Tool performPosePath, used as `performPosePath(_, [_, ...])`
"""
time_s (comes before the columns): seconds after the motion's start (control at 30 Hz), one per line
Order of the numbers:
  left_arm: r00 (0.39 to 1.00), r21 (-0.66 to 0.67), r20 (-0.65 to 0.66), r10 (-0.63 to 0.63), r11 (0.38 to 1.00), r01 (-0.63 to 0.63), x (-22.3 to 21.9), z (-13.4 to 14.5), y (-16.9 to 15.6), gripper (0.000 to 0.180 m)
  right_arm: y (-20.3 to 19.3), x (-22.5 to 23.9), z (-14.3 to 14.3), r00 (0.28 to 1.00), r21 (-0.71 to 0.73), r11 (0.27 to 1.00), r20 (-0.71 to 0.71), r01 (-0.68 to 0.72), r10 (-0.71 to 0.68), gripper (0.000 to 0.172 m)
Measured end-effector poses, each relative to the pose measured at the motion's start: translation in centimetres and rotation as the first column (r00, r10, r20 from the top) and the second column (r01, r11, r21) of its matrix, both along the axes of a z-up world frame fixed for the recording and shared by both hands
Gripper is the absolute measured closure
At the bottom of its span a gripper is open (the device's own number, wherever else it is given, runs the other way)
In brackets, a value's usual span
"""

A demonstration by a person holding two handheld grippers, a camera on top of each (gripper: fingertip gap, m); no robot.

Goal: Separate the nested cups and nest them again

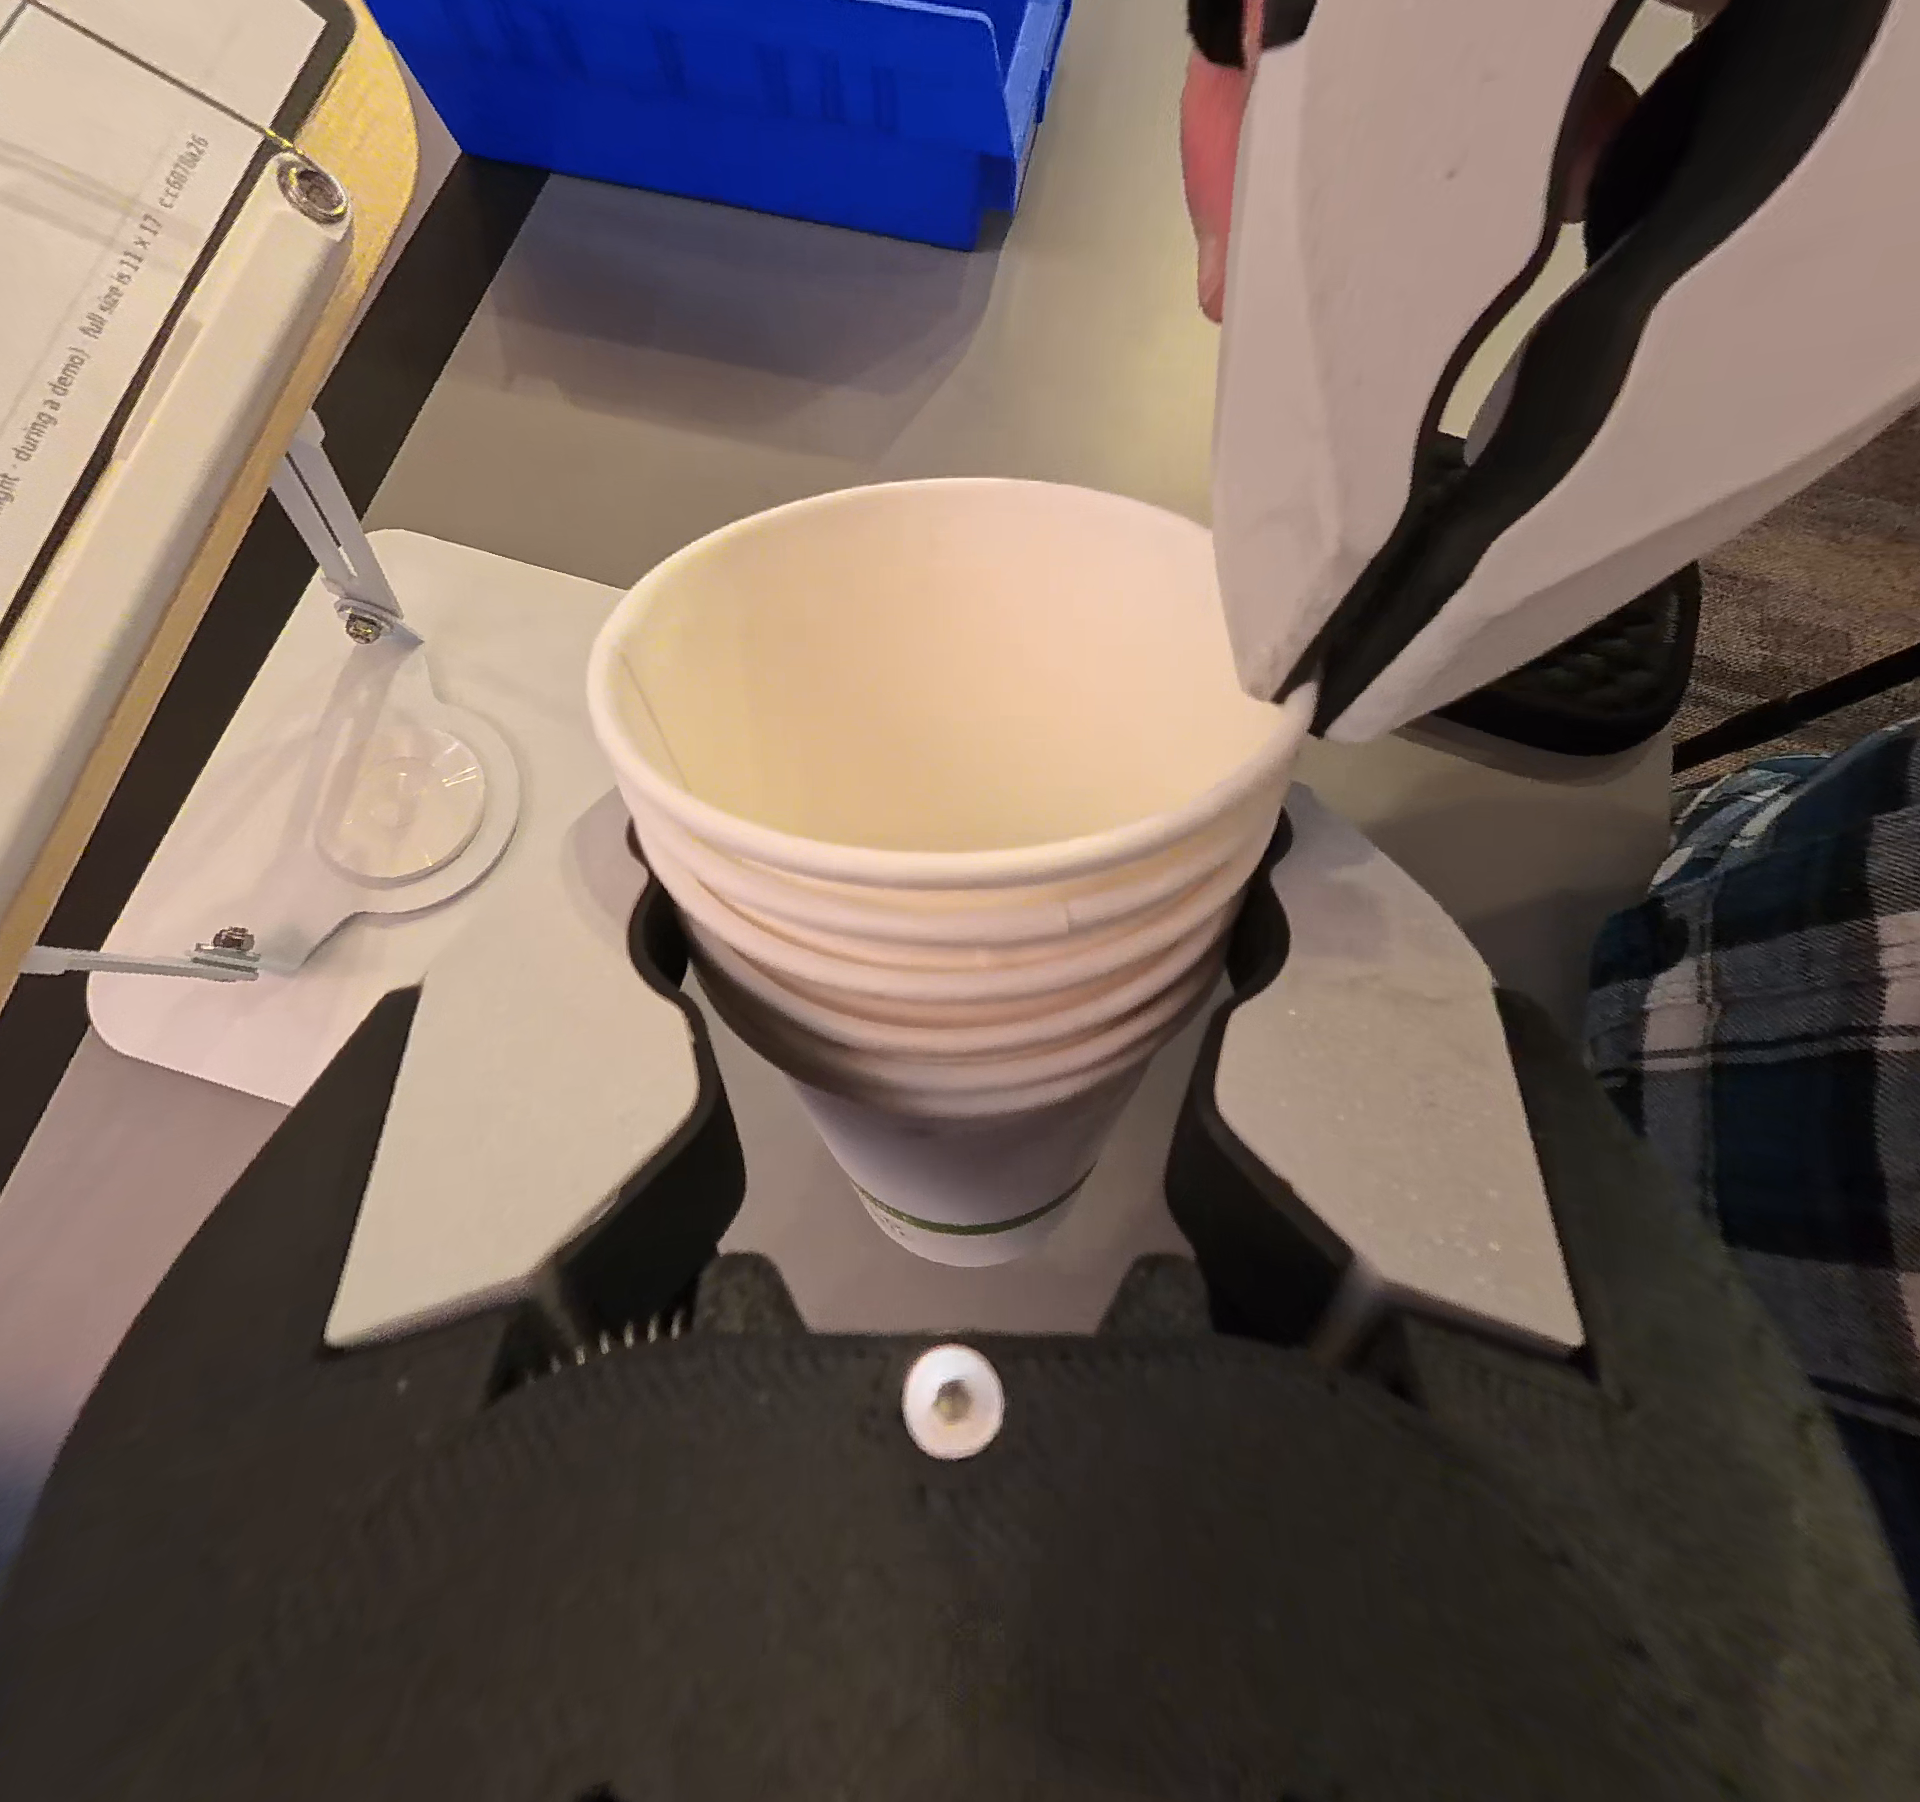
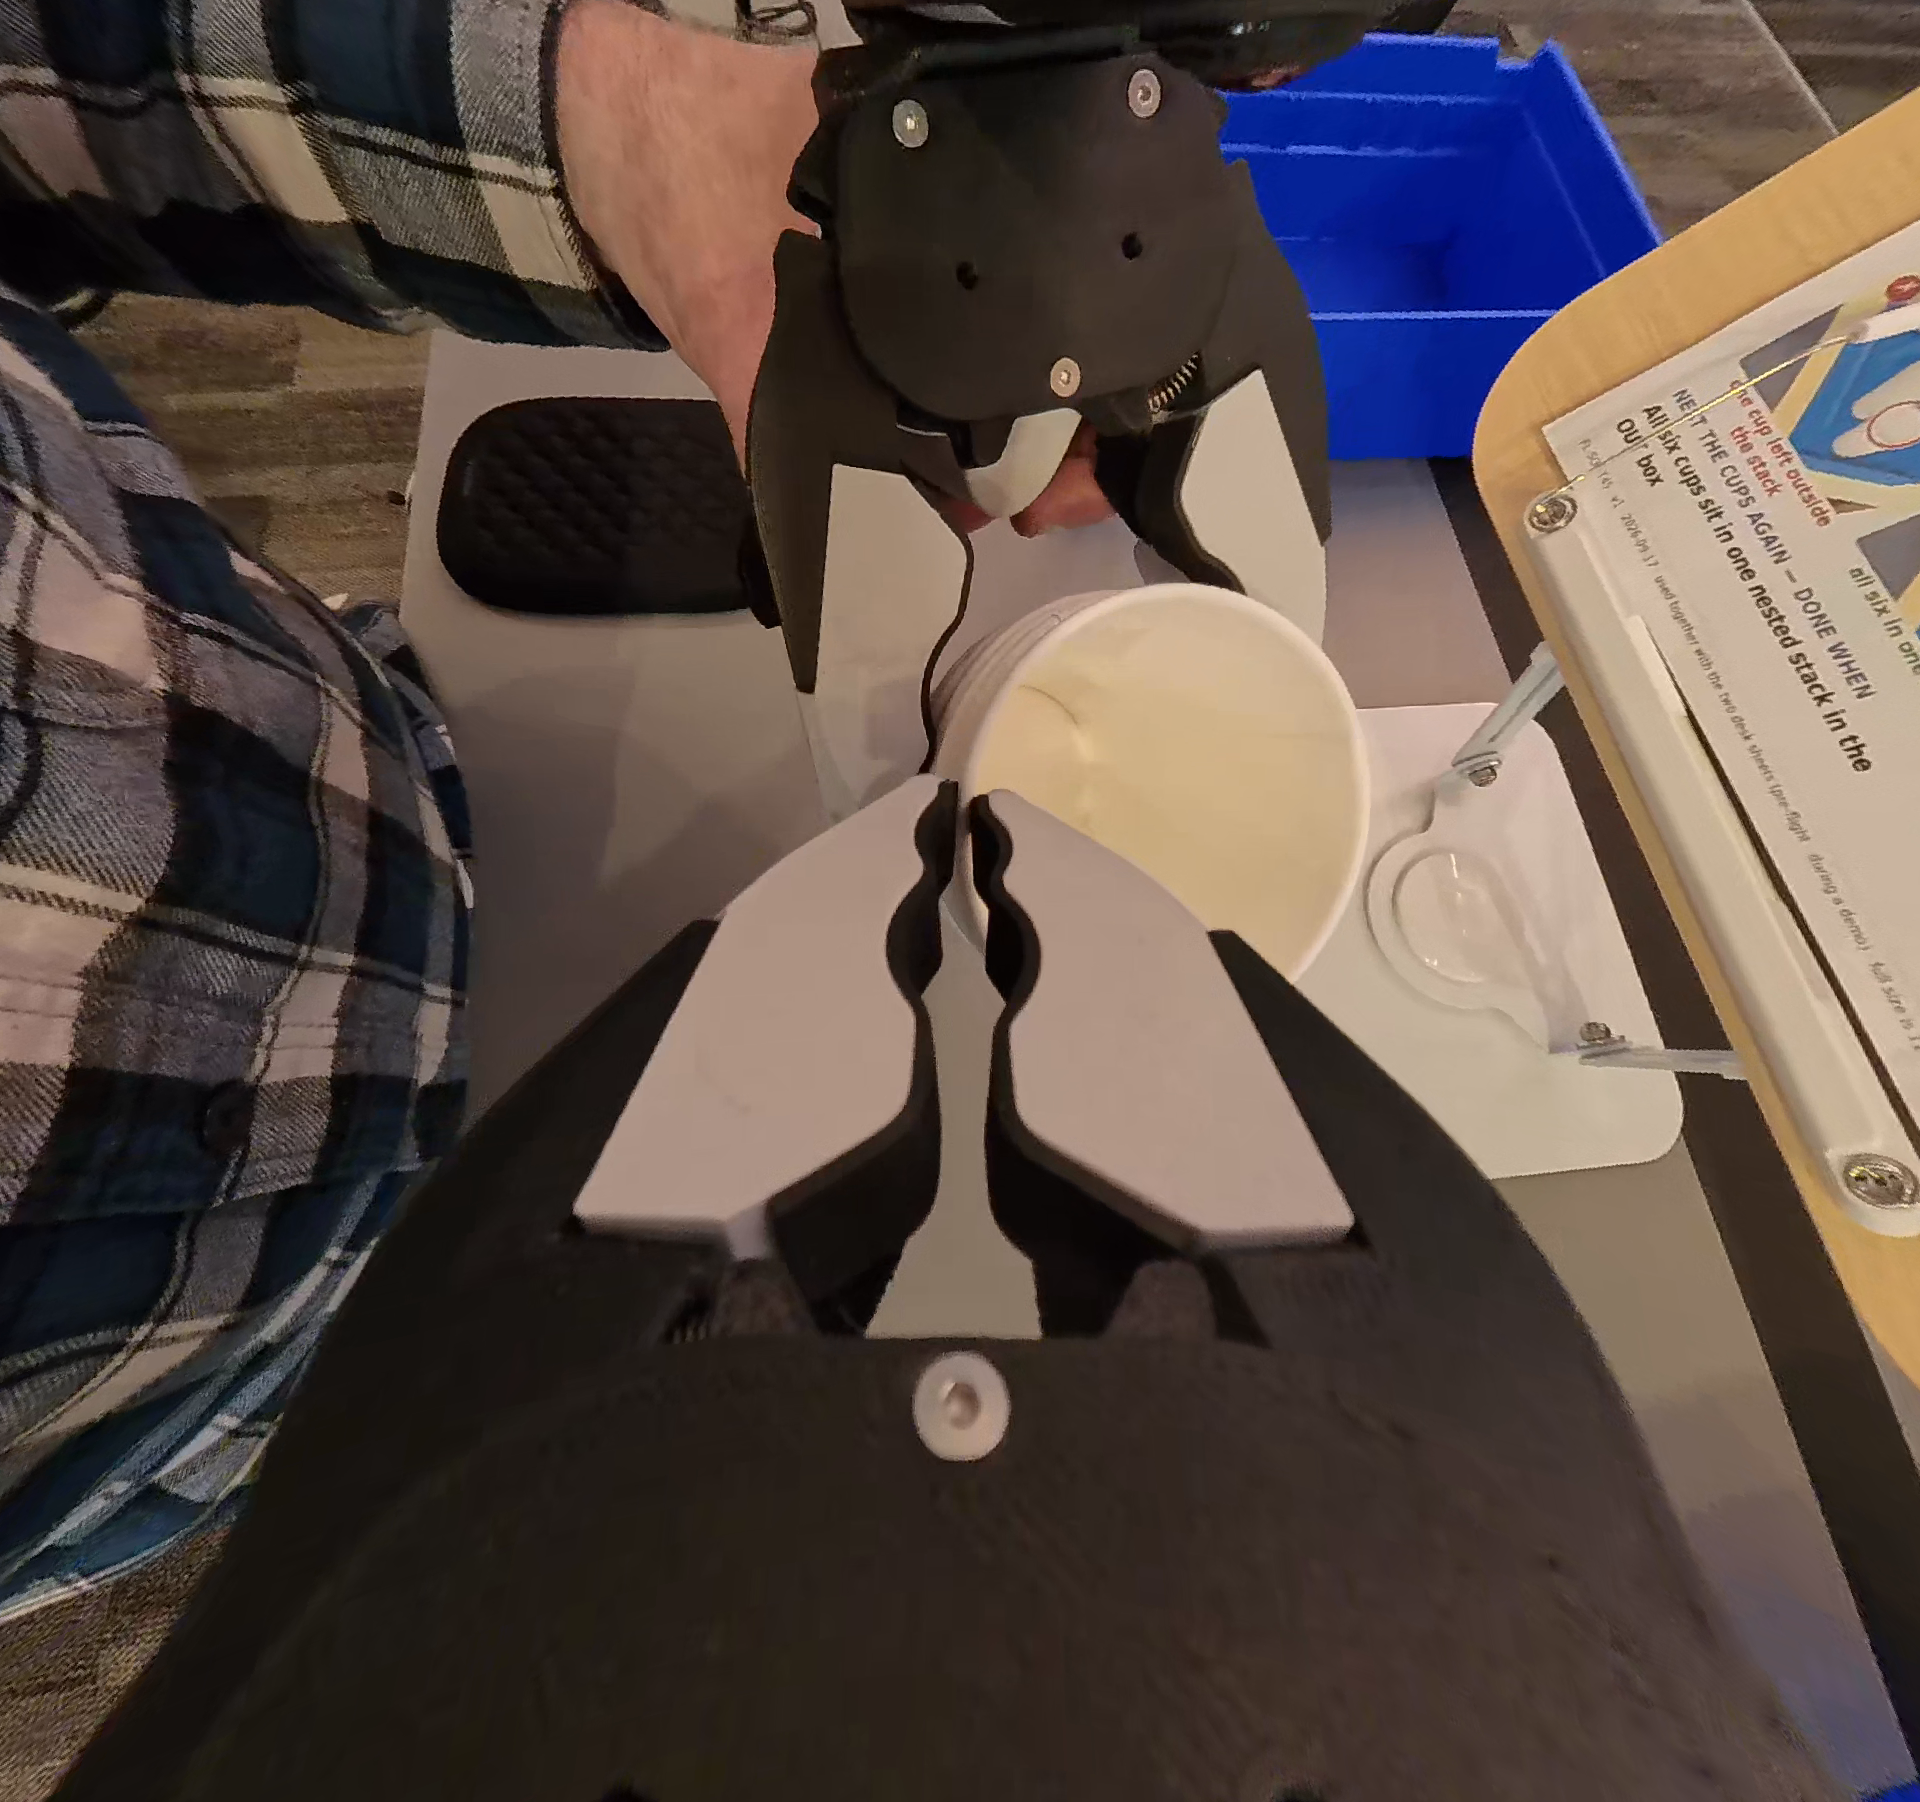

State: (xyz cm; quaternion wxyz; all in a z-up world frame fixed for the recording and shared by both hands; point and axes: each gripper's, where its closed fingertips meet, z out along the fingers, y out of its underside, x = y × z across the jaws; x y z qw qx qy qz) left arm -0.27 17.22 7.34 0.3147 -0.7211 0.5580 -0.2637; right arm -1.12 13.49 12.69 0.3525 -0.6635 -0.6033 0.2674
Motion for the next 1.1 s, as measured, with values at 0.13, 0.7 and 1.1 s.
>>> performPosePath(0.13, [1.0, 0.007, 0.011, 0.006, 1.0, -0.006, 0.0, 0.2, 0.2, 0.077, 0.2, 0.0, 0.2, 1.0, 0.003, 1.0, -0.01, 0.014, -0.014, 0.169])
performPosePath(0.7, [0.998, -0.015, 0.056, 0.033, 0.999, -0.032, -0.1, 0.0, 1.0, 0.077, 2.0, 2.1, 5.8, 0.993, 0.136, 0.987, -0.089, 0.088, -0.077, 0.169])
performPosePath(1.1, [0.99, -0.038, 0.127, 0.068, 0.997, -0.063, 0.2, 0.6, 1.9, 0.077, 2.7, 3.7, 8.5, 0.985, 0.176, 0.976, -0.138, 0.129, -0.105, 0.169])
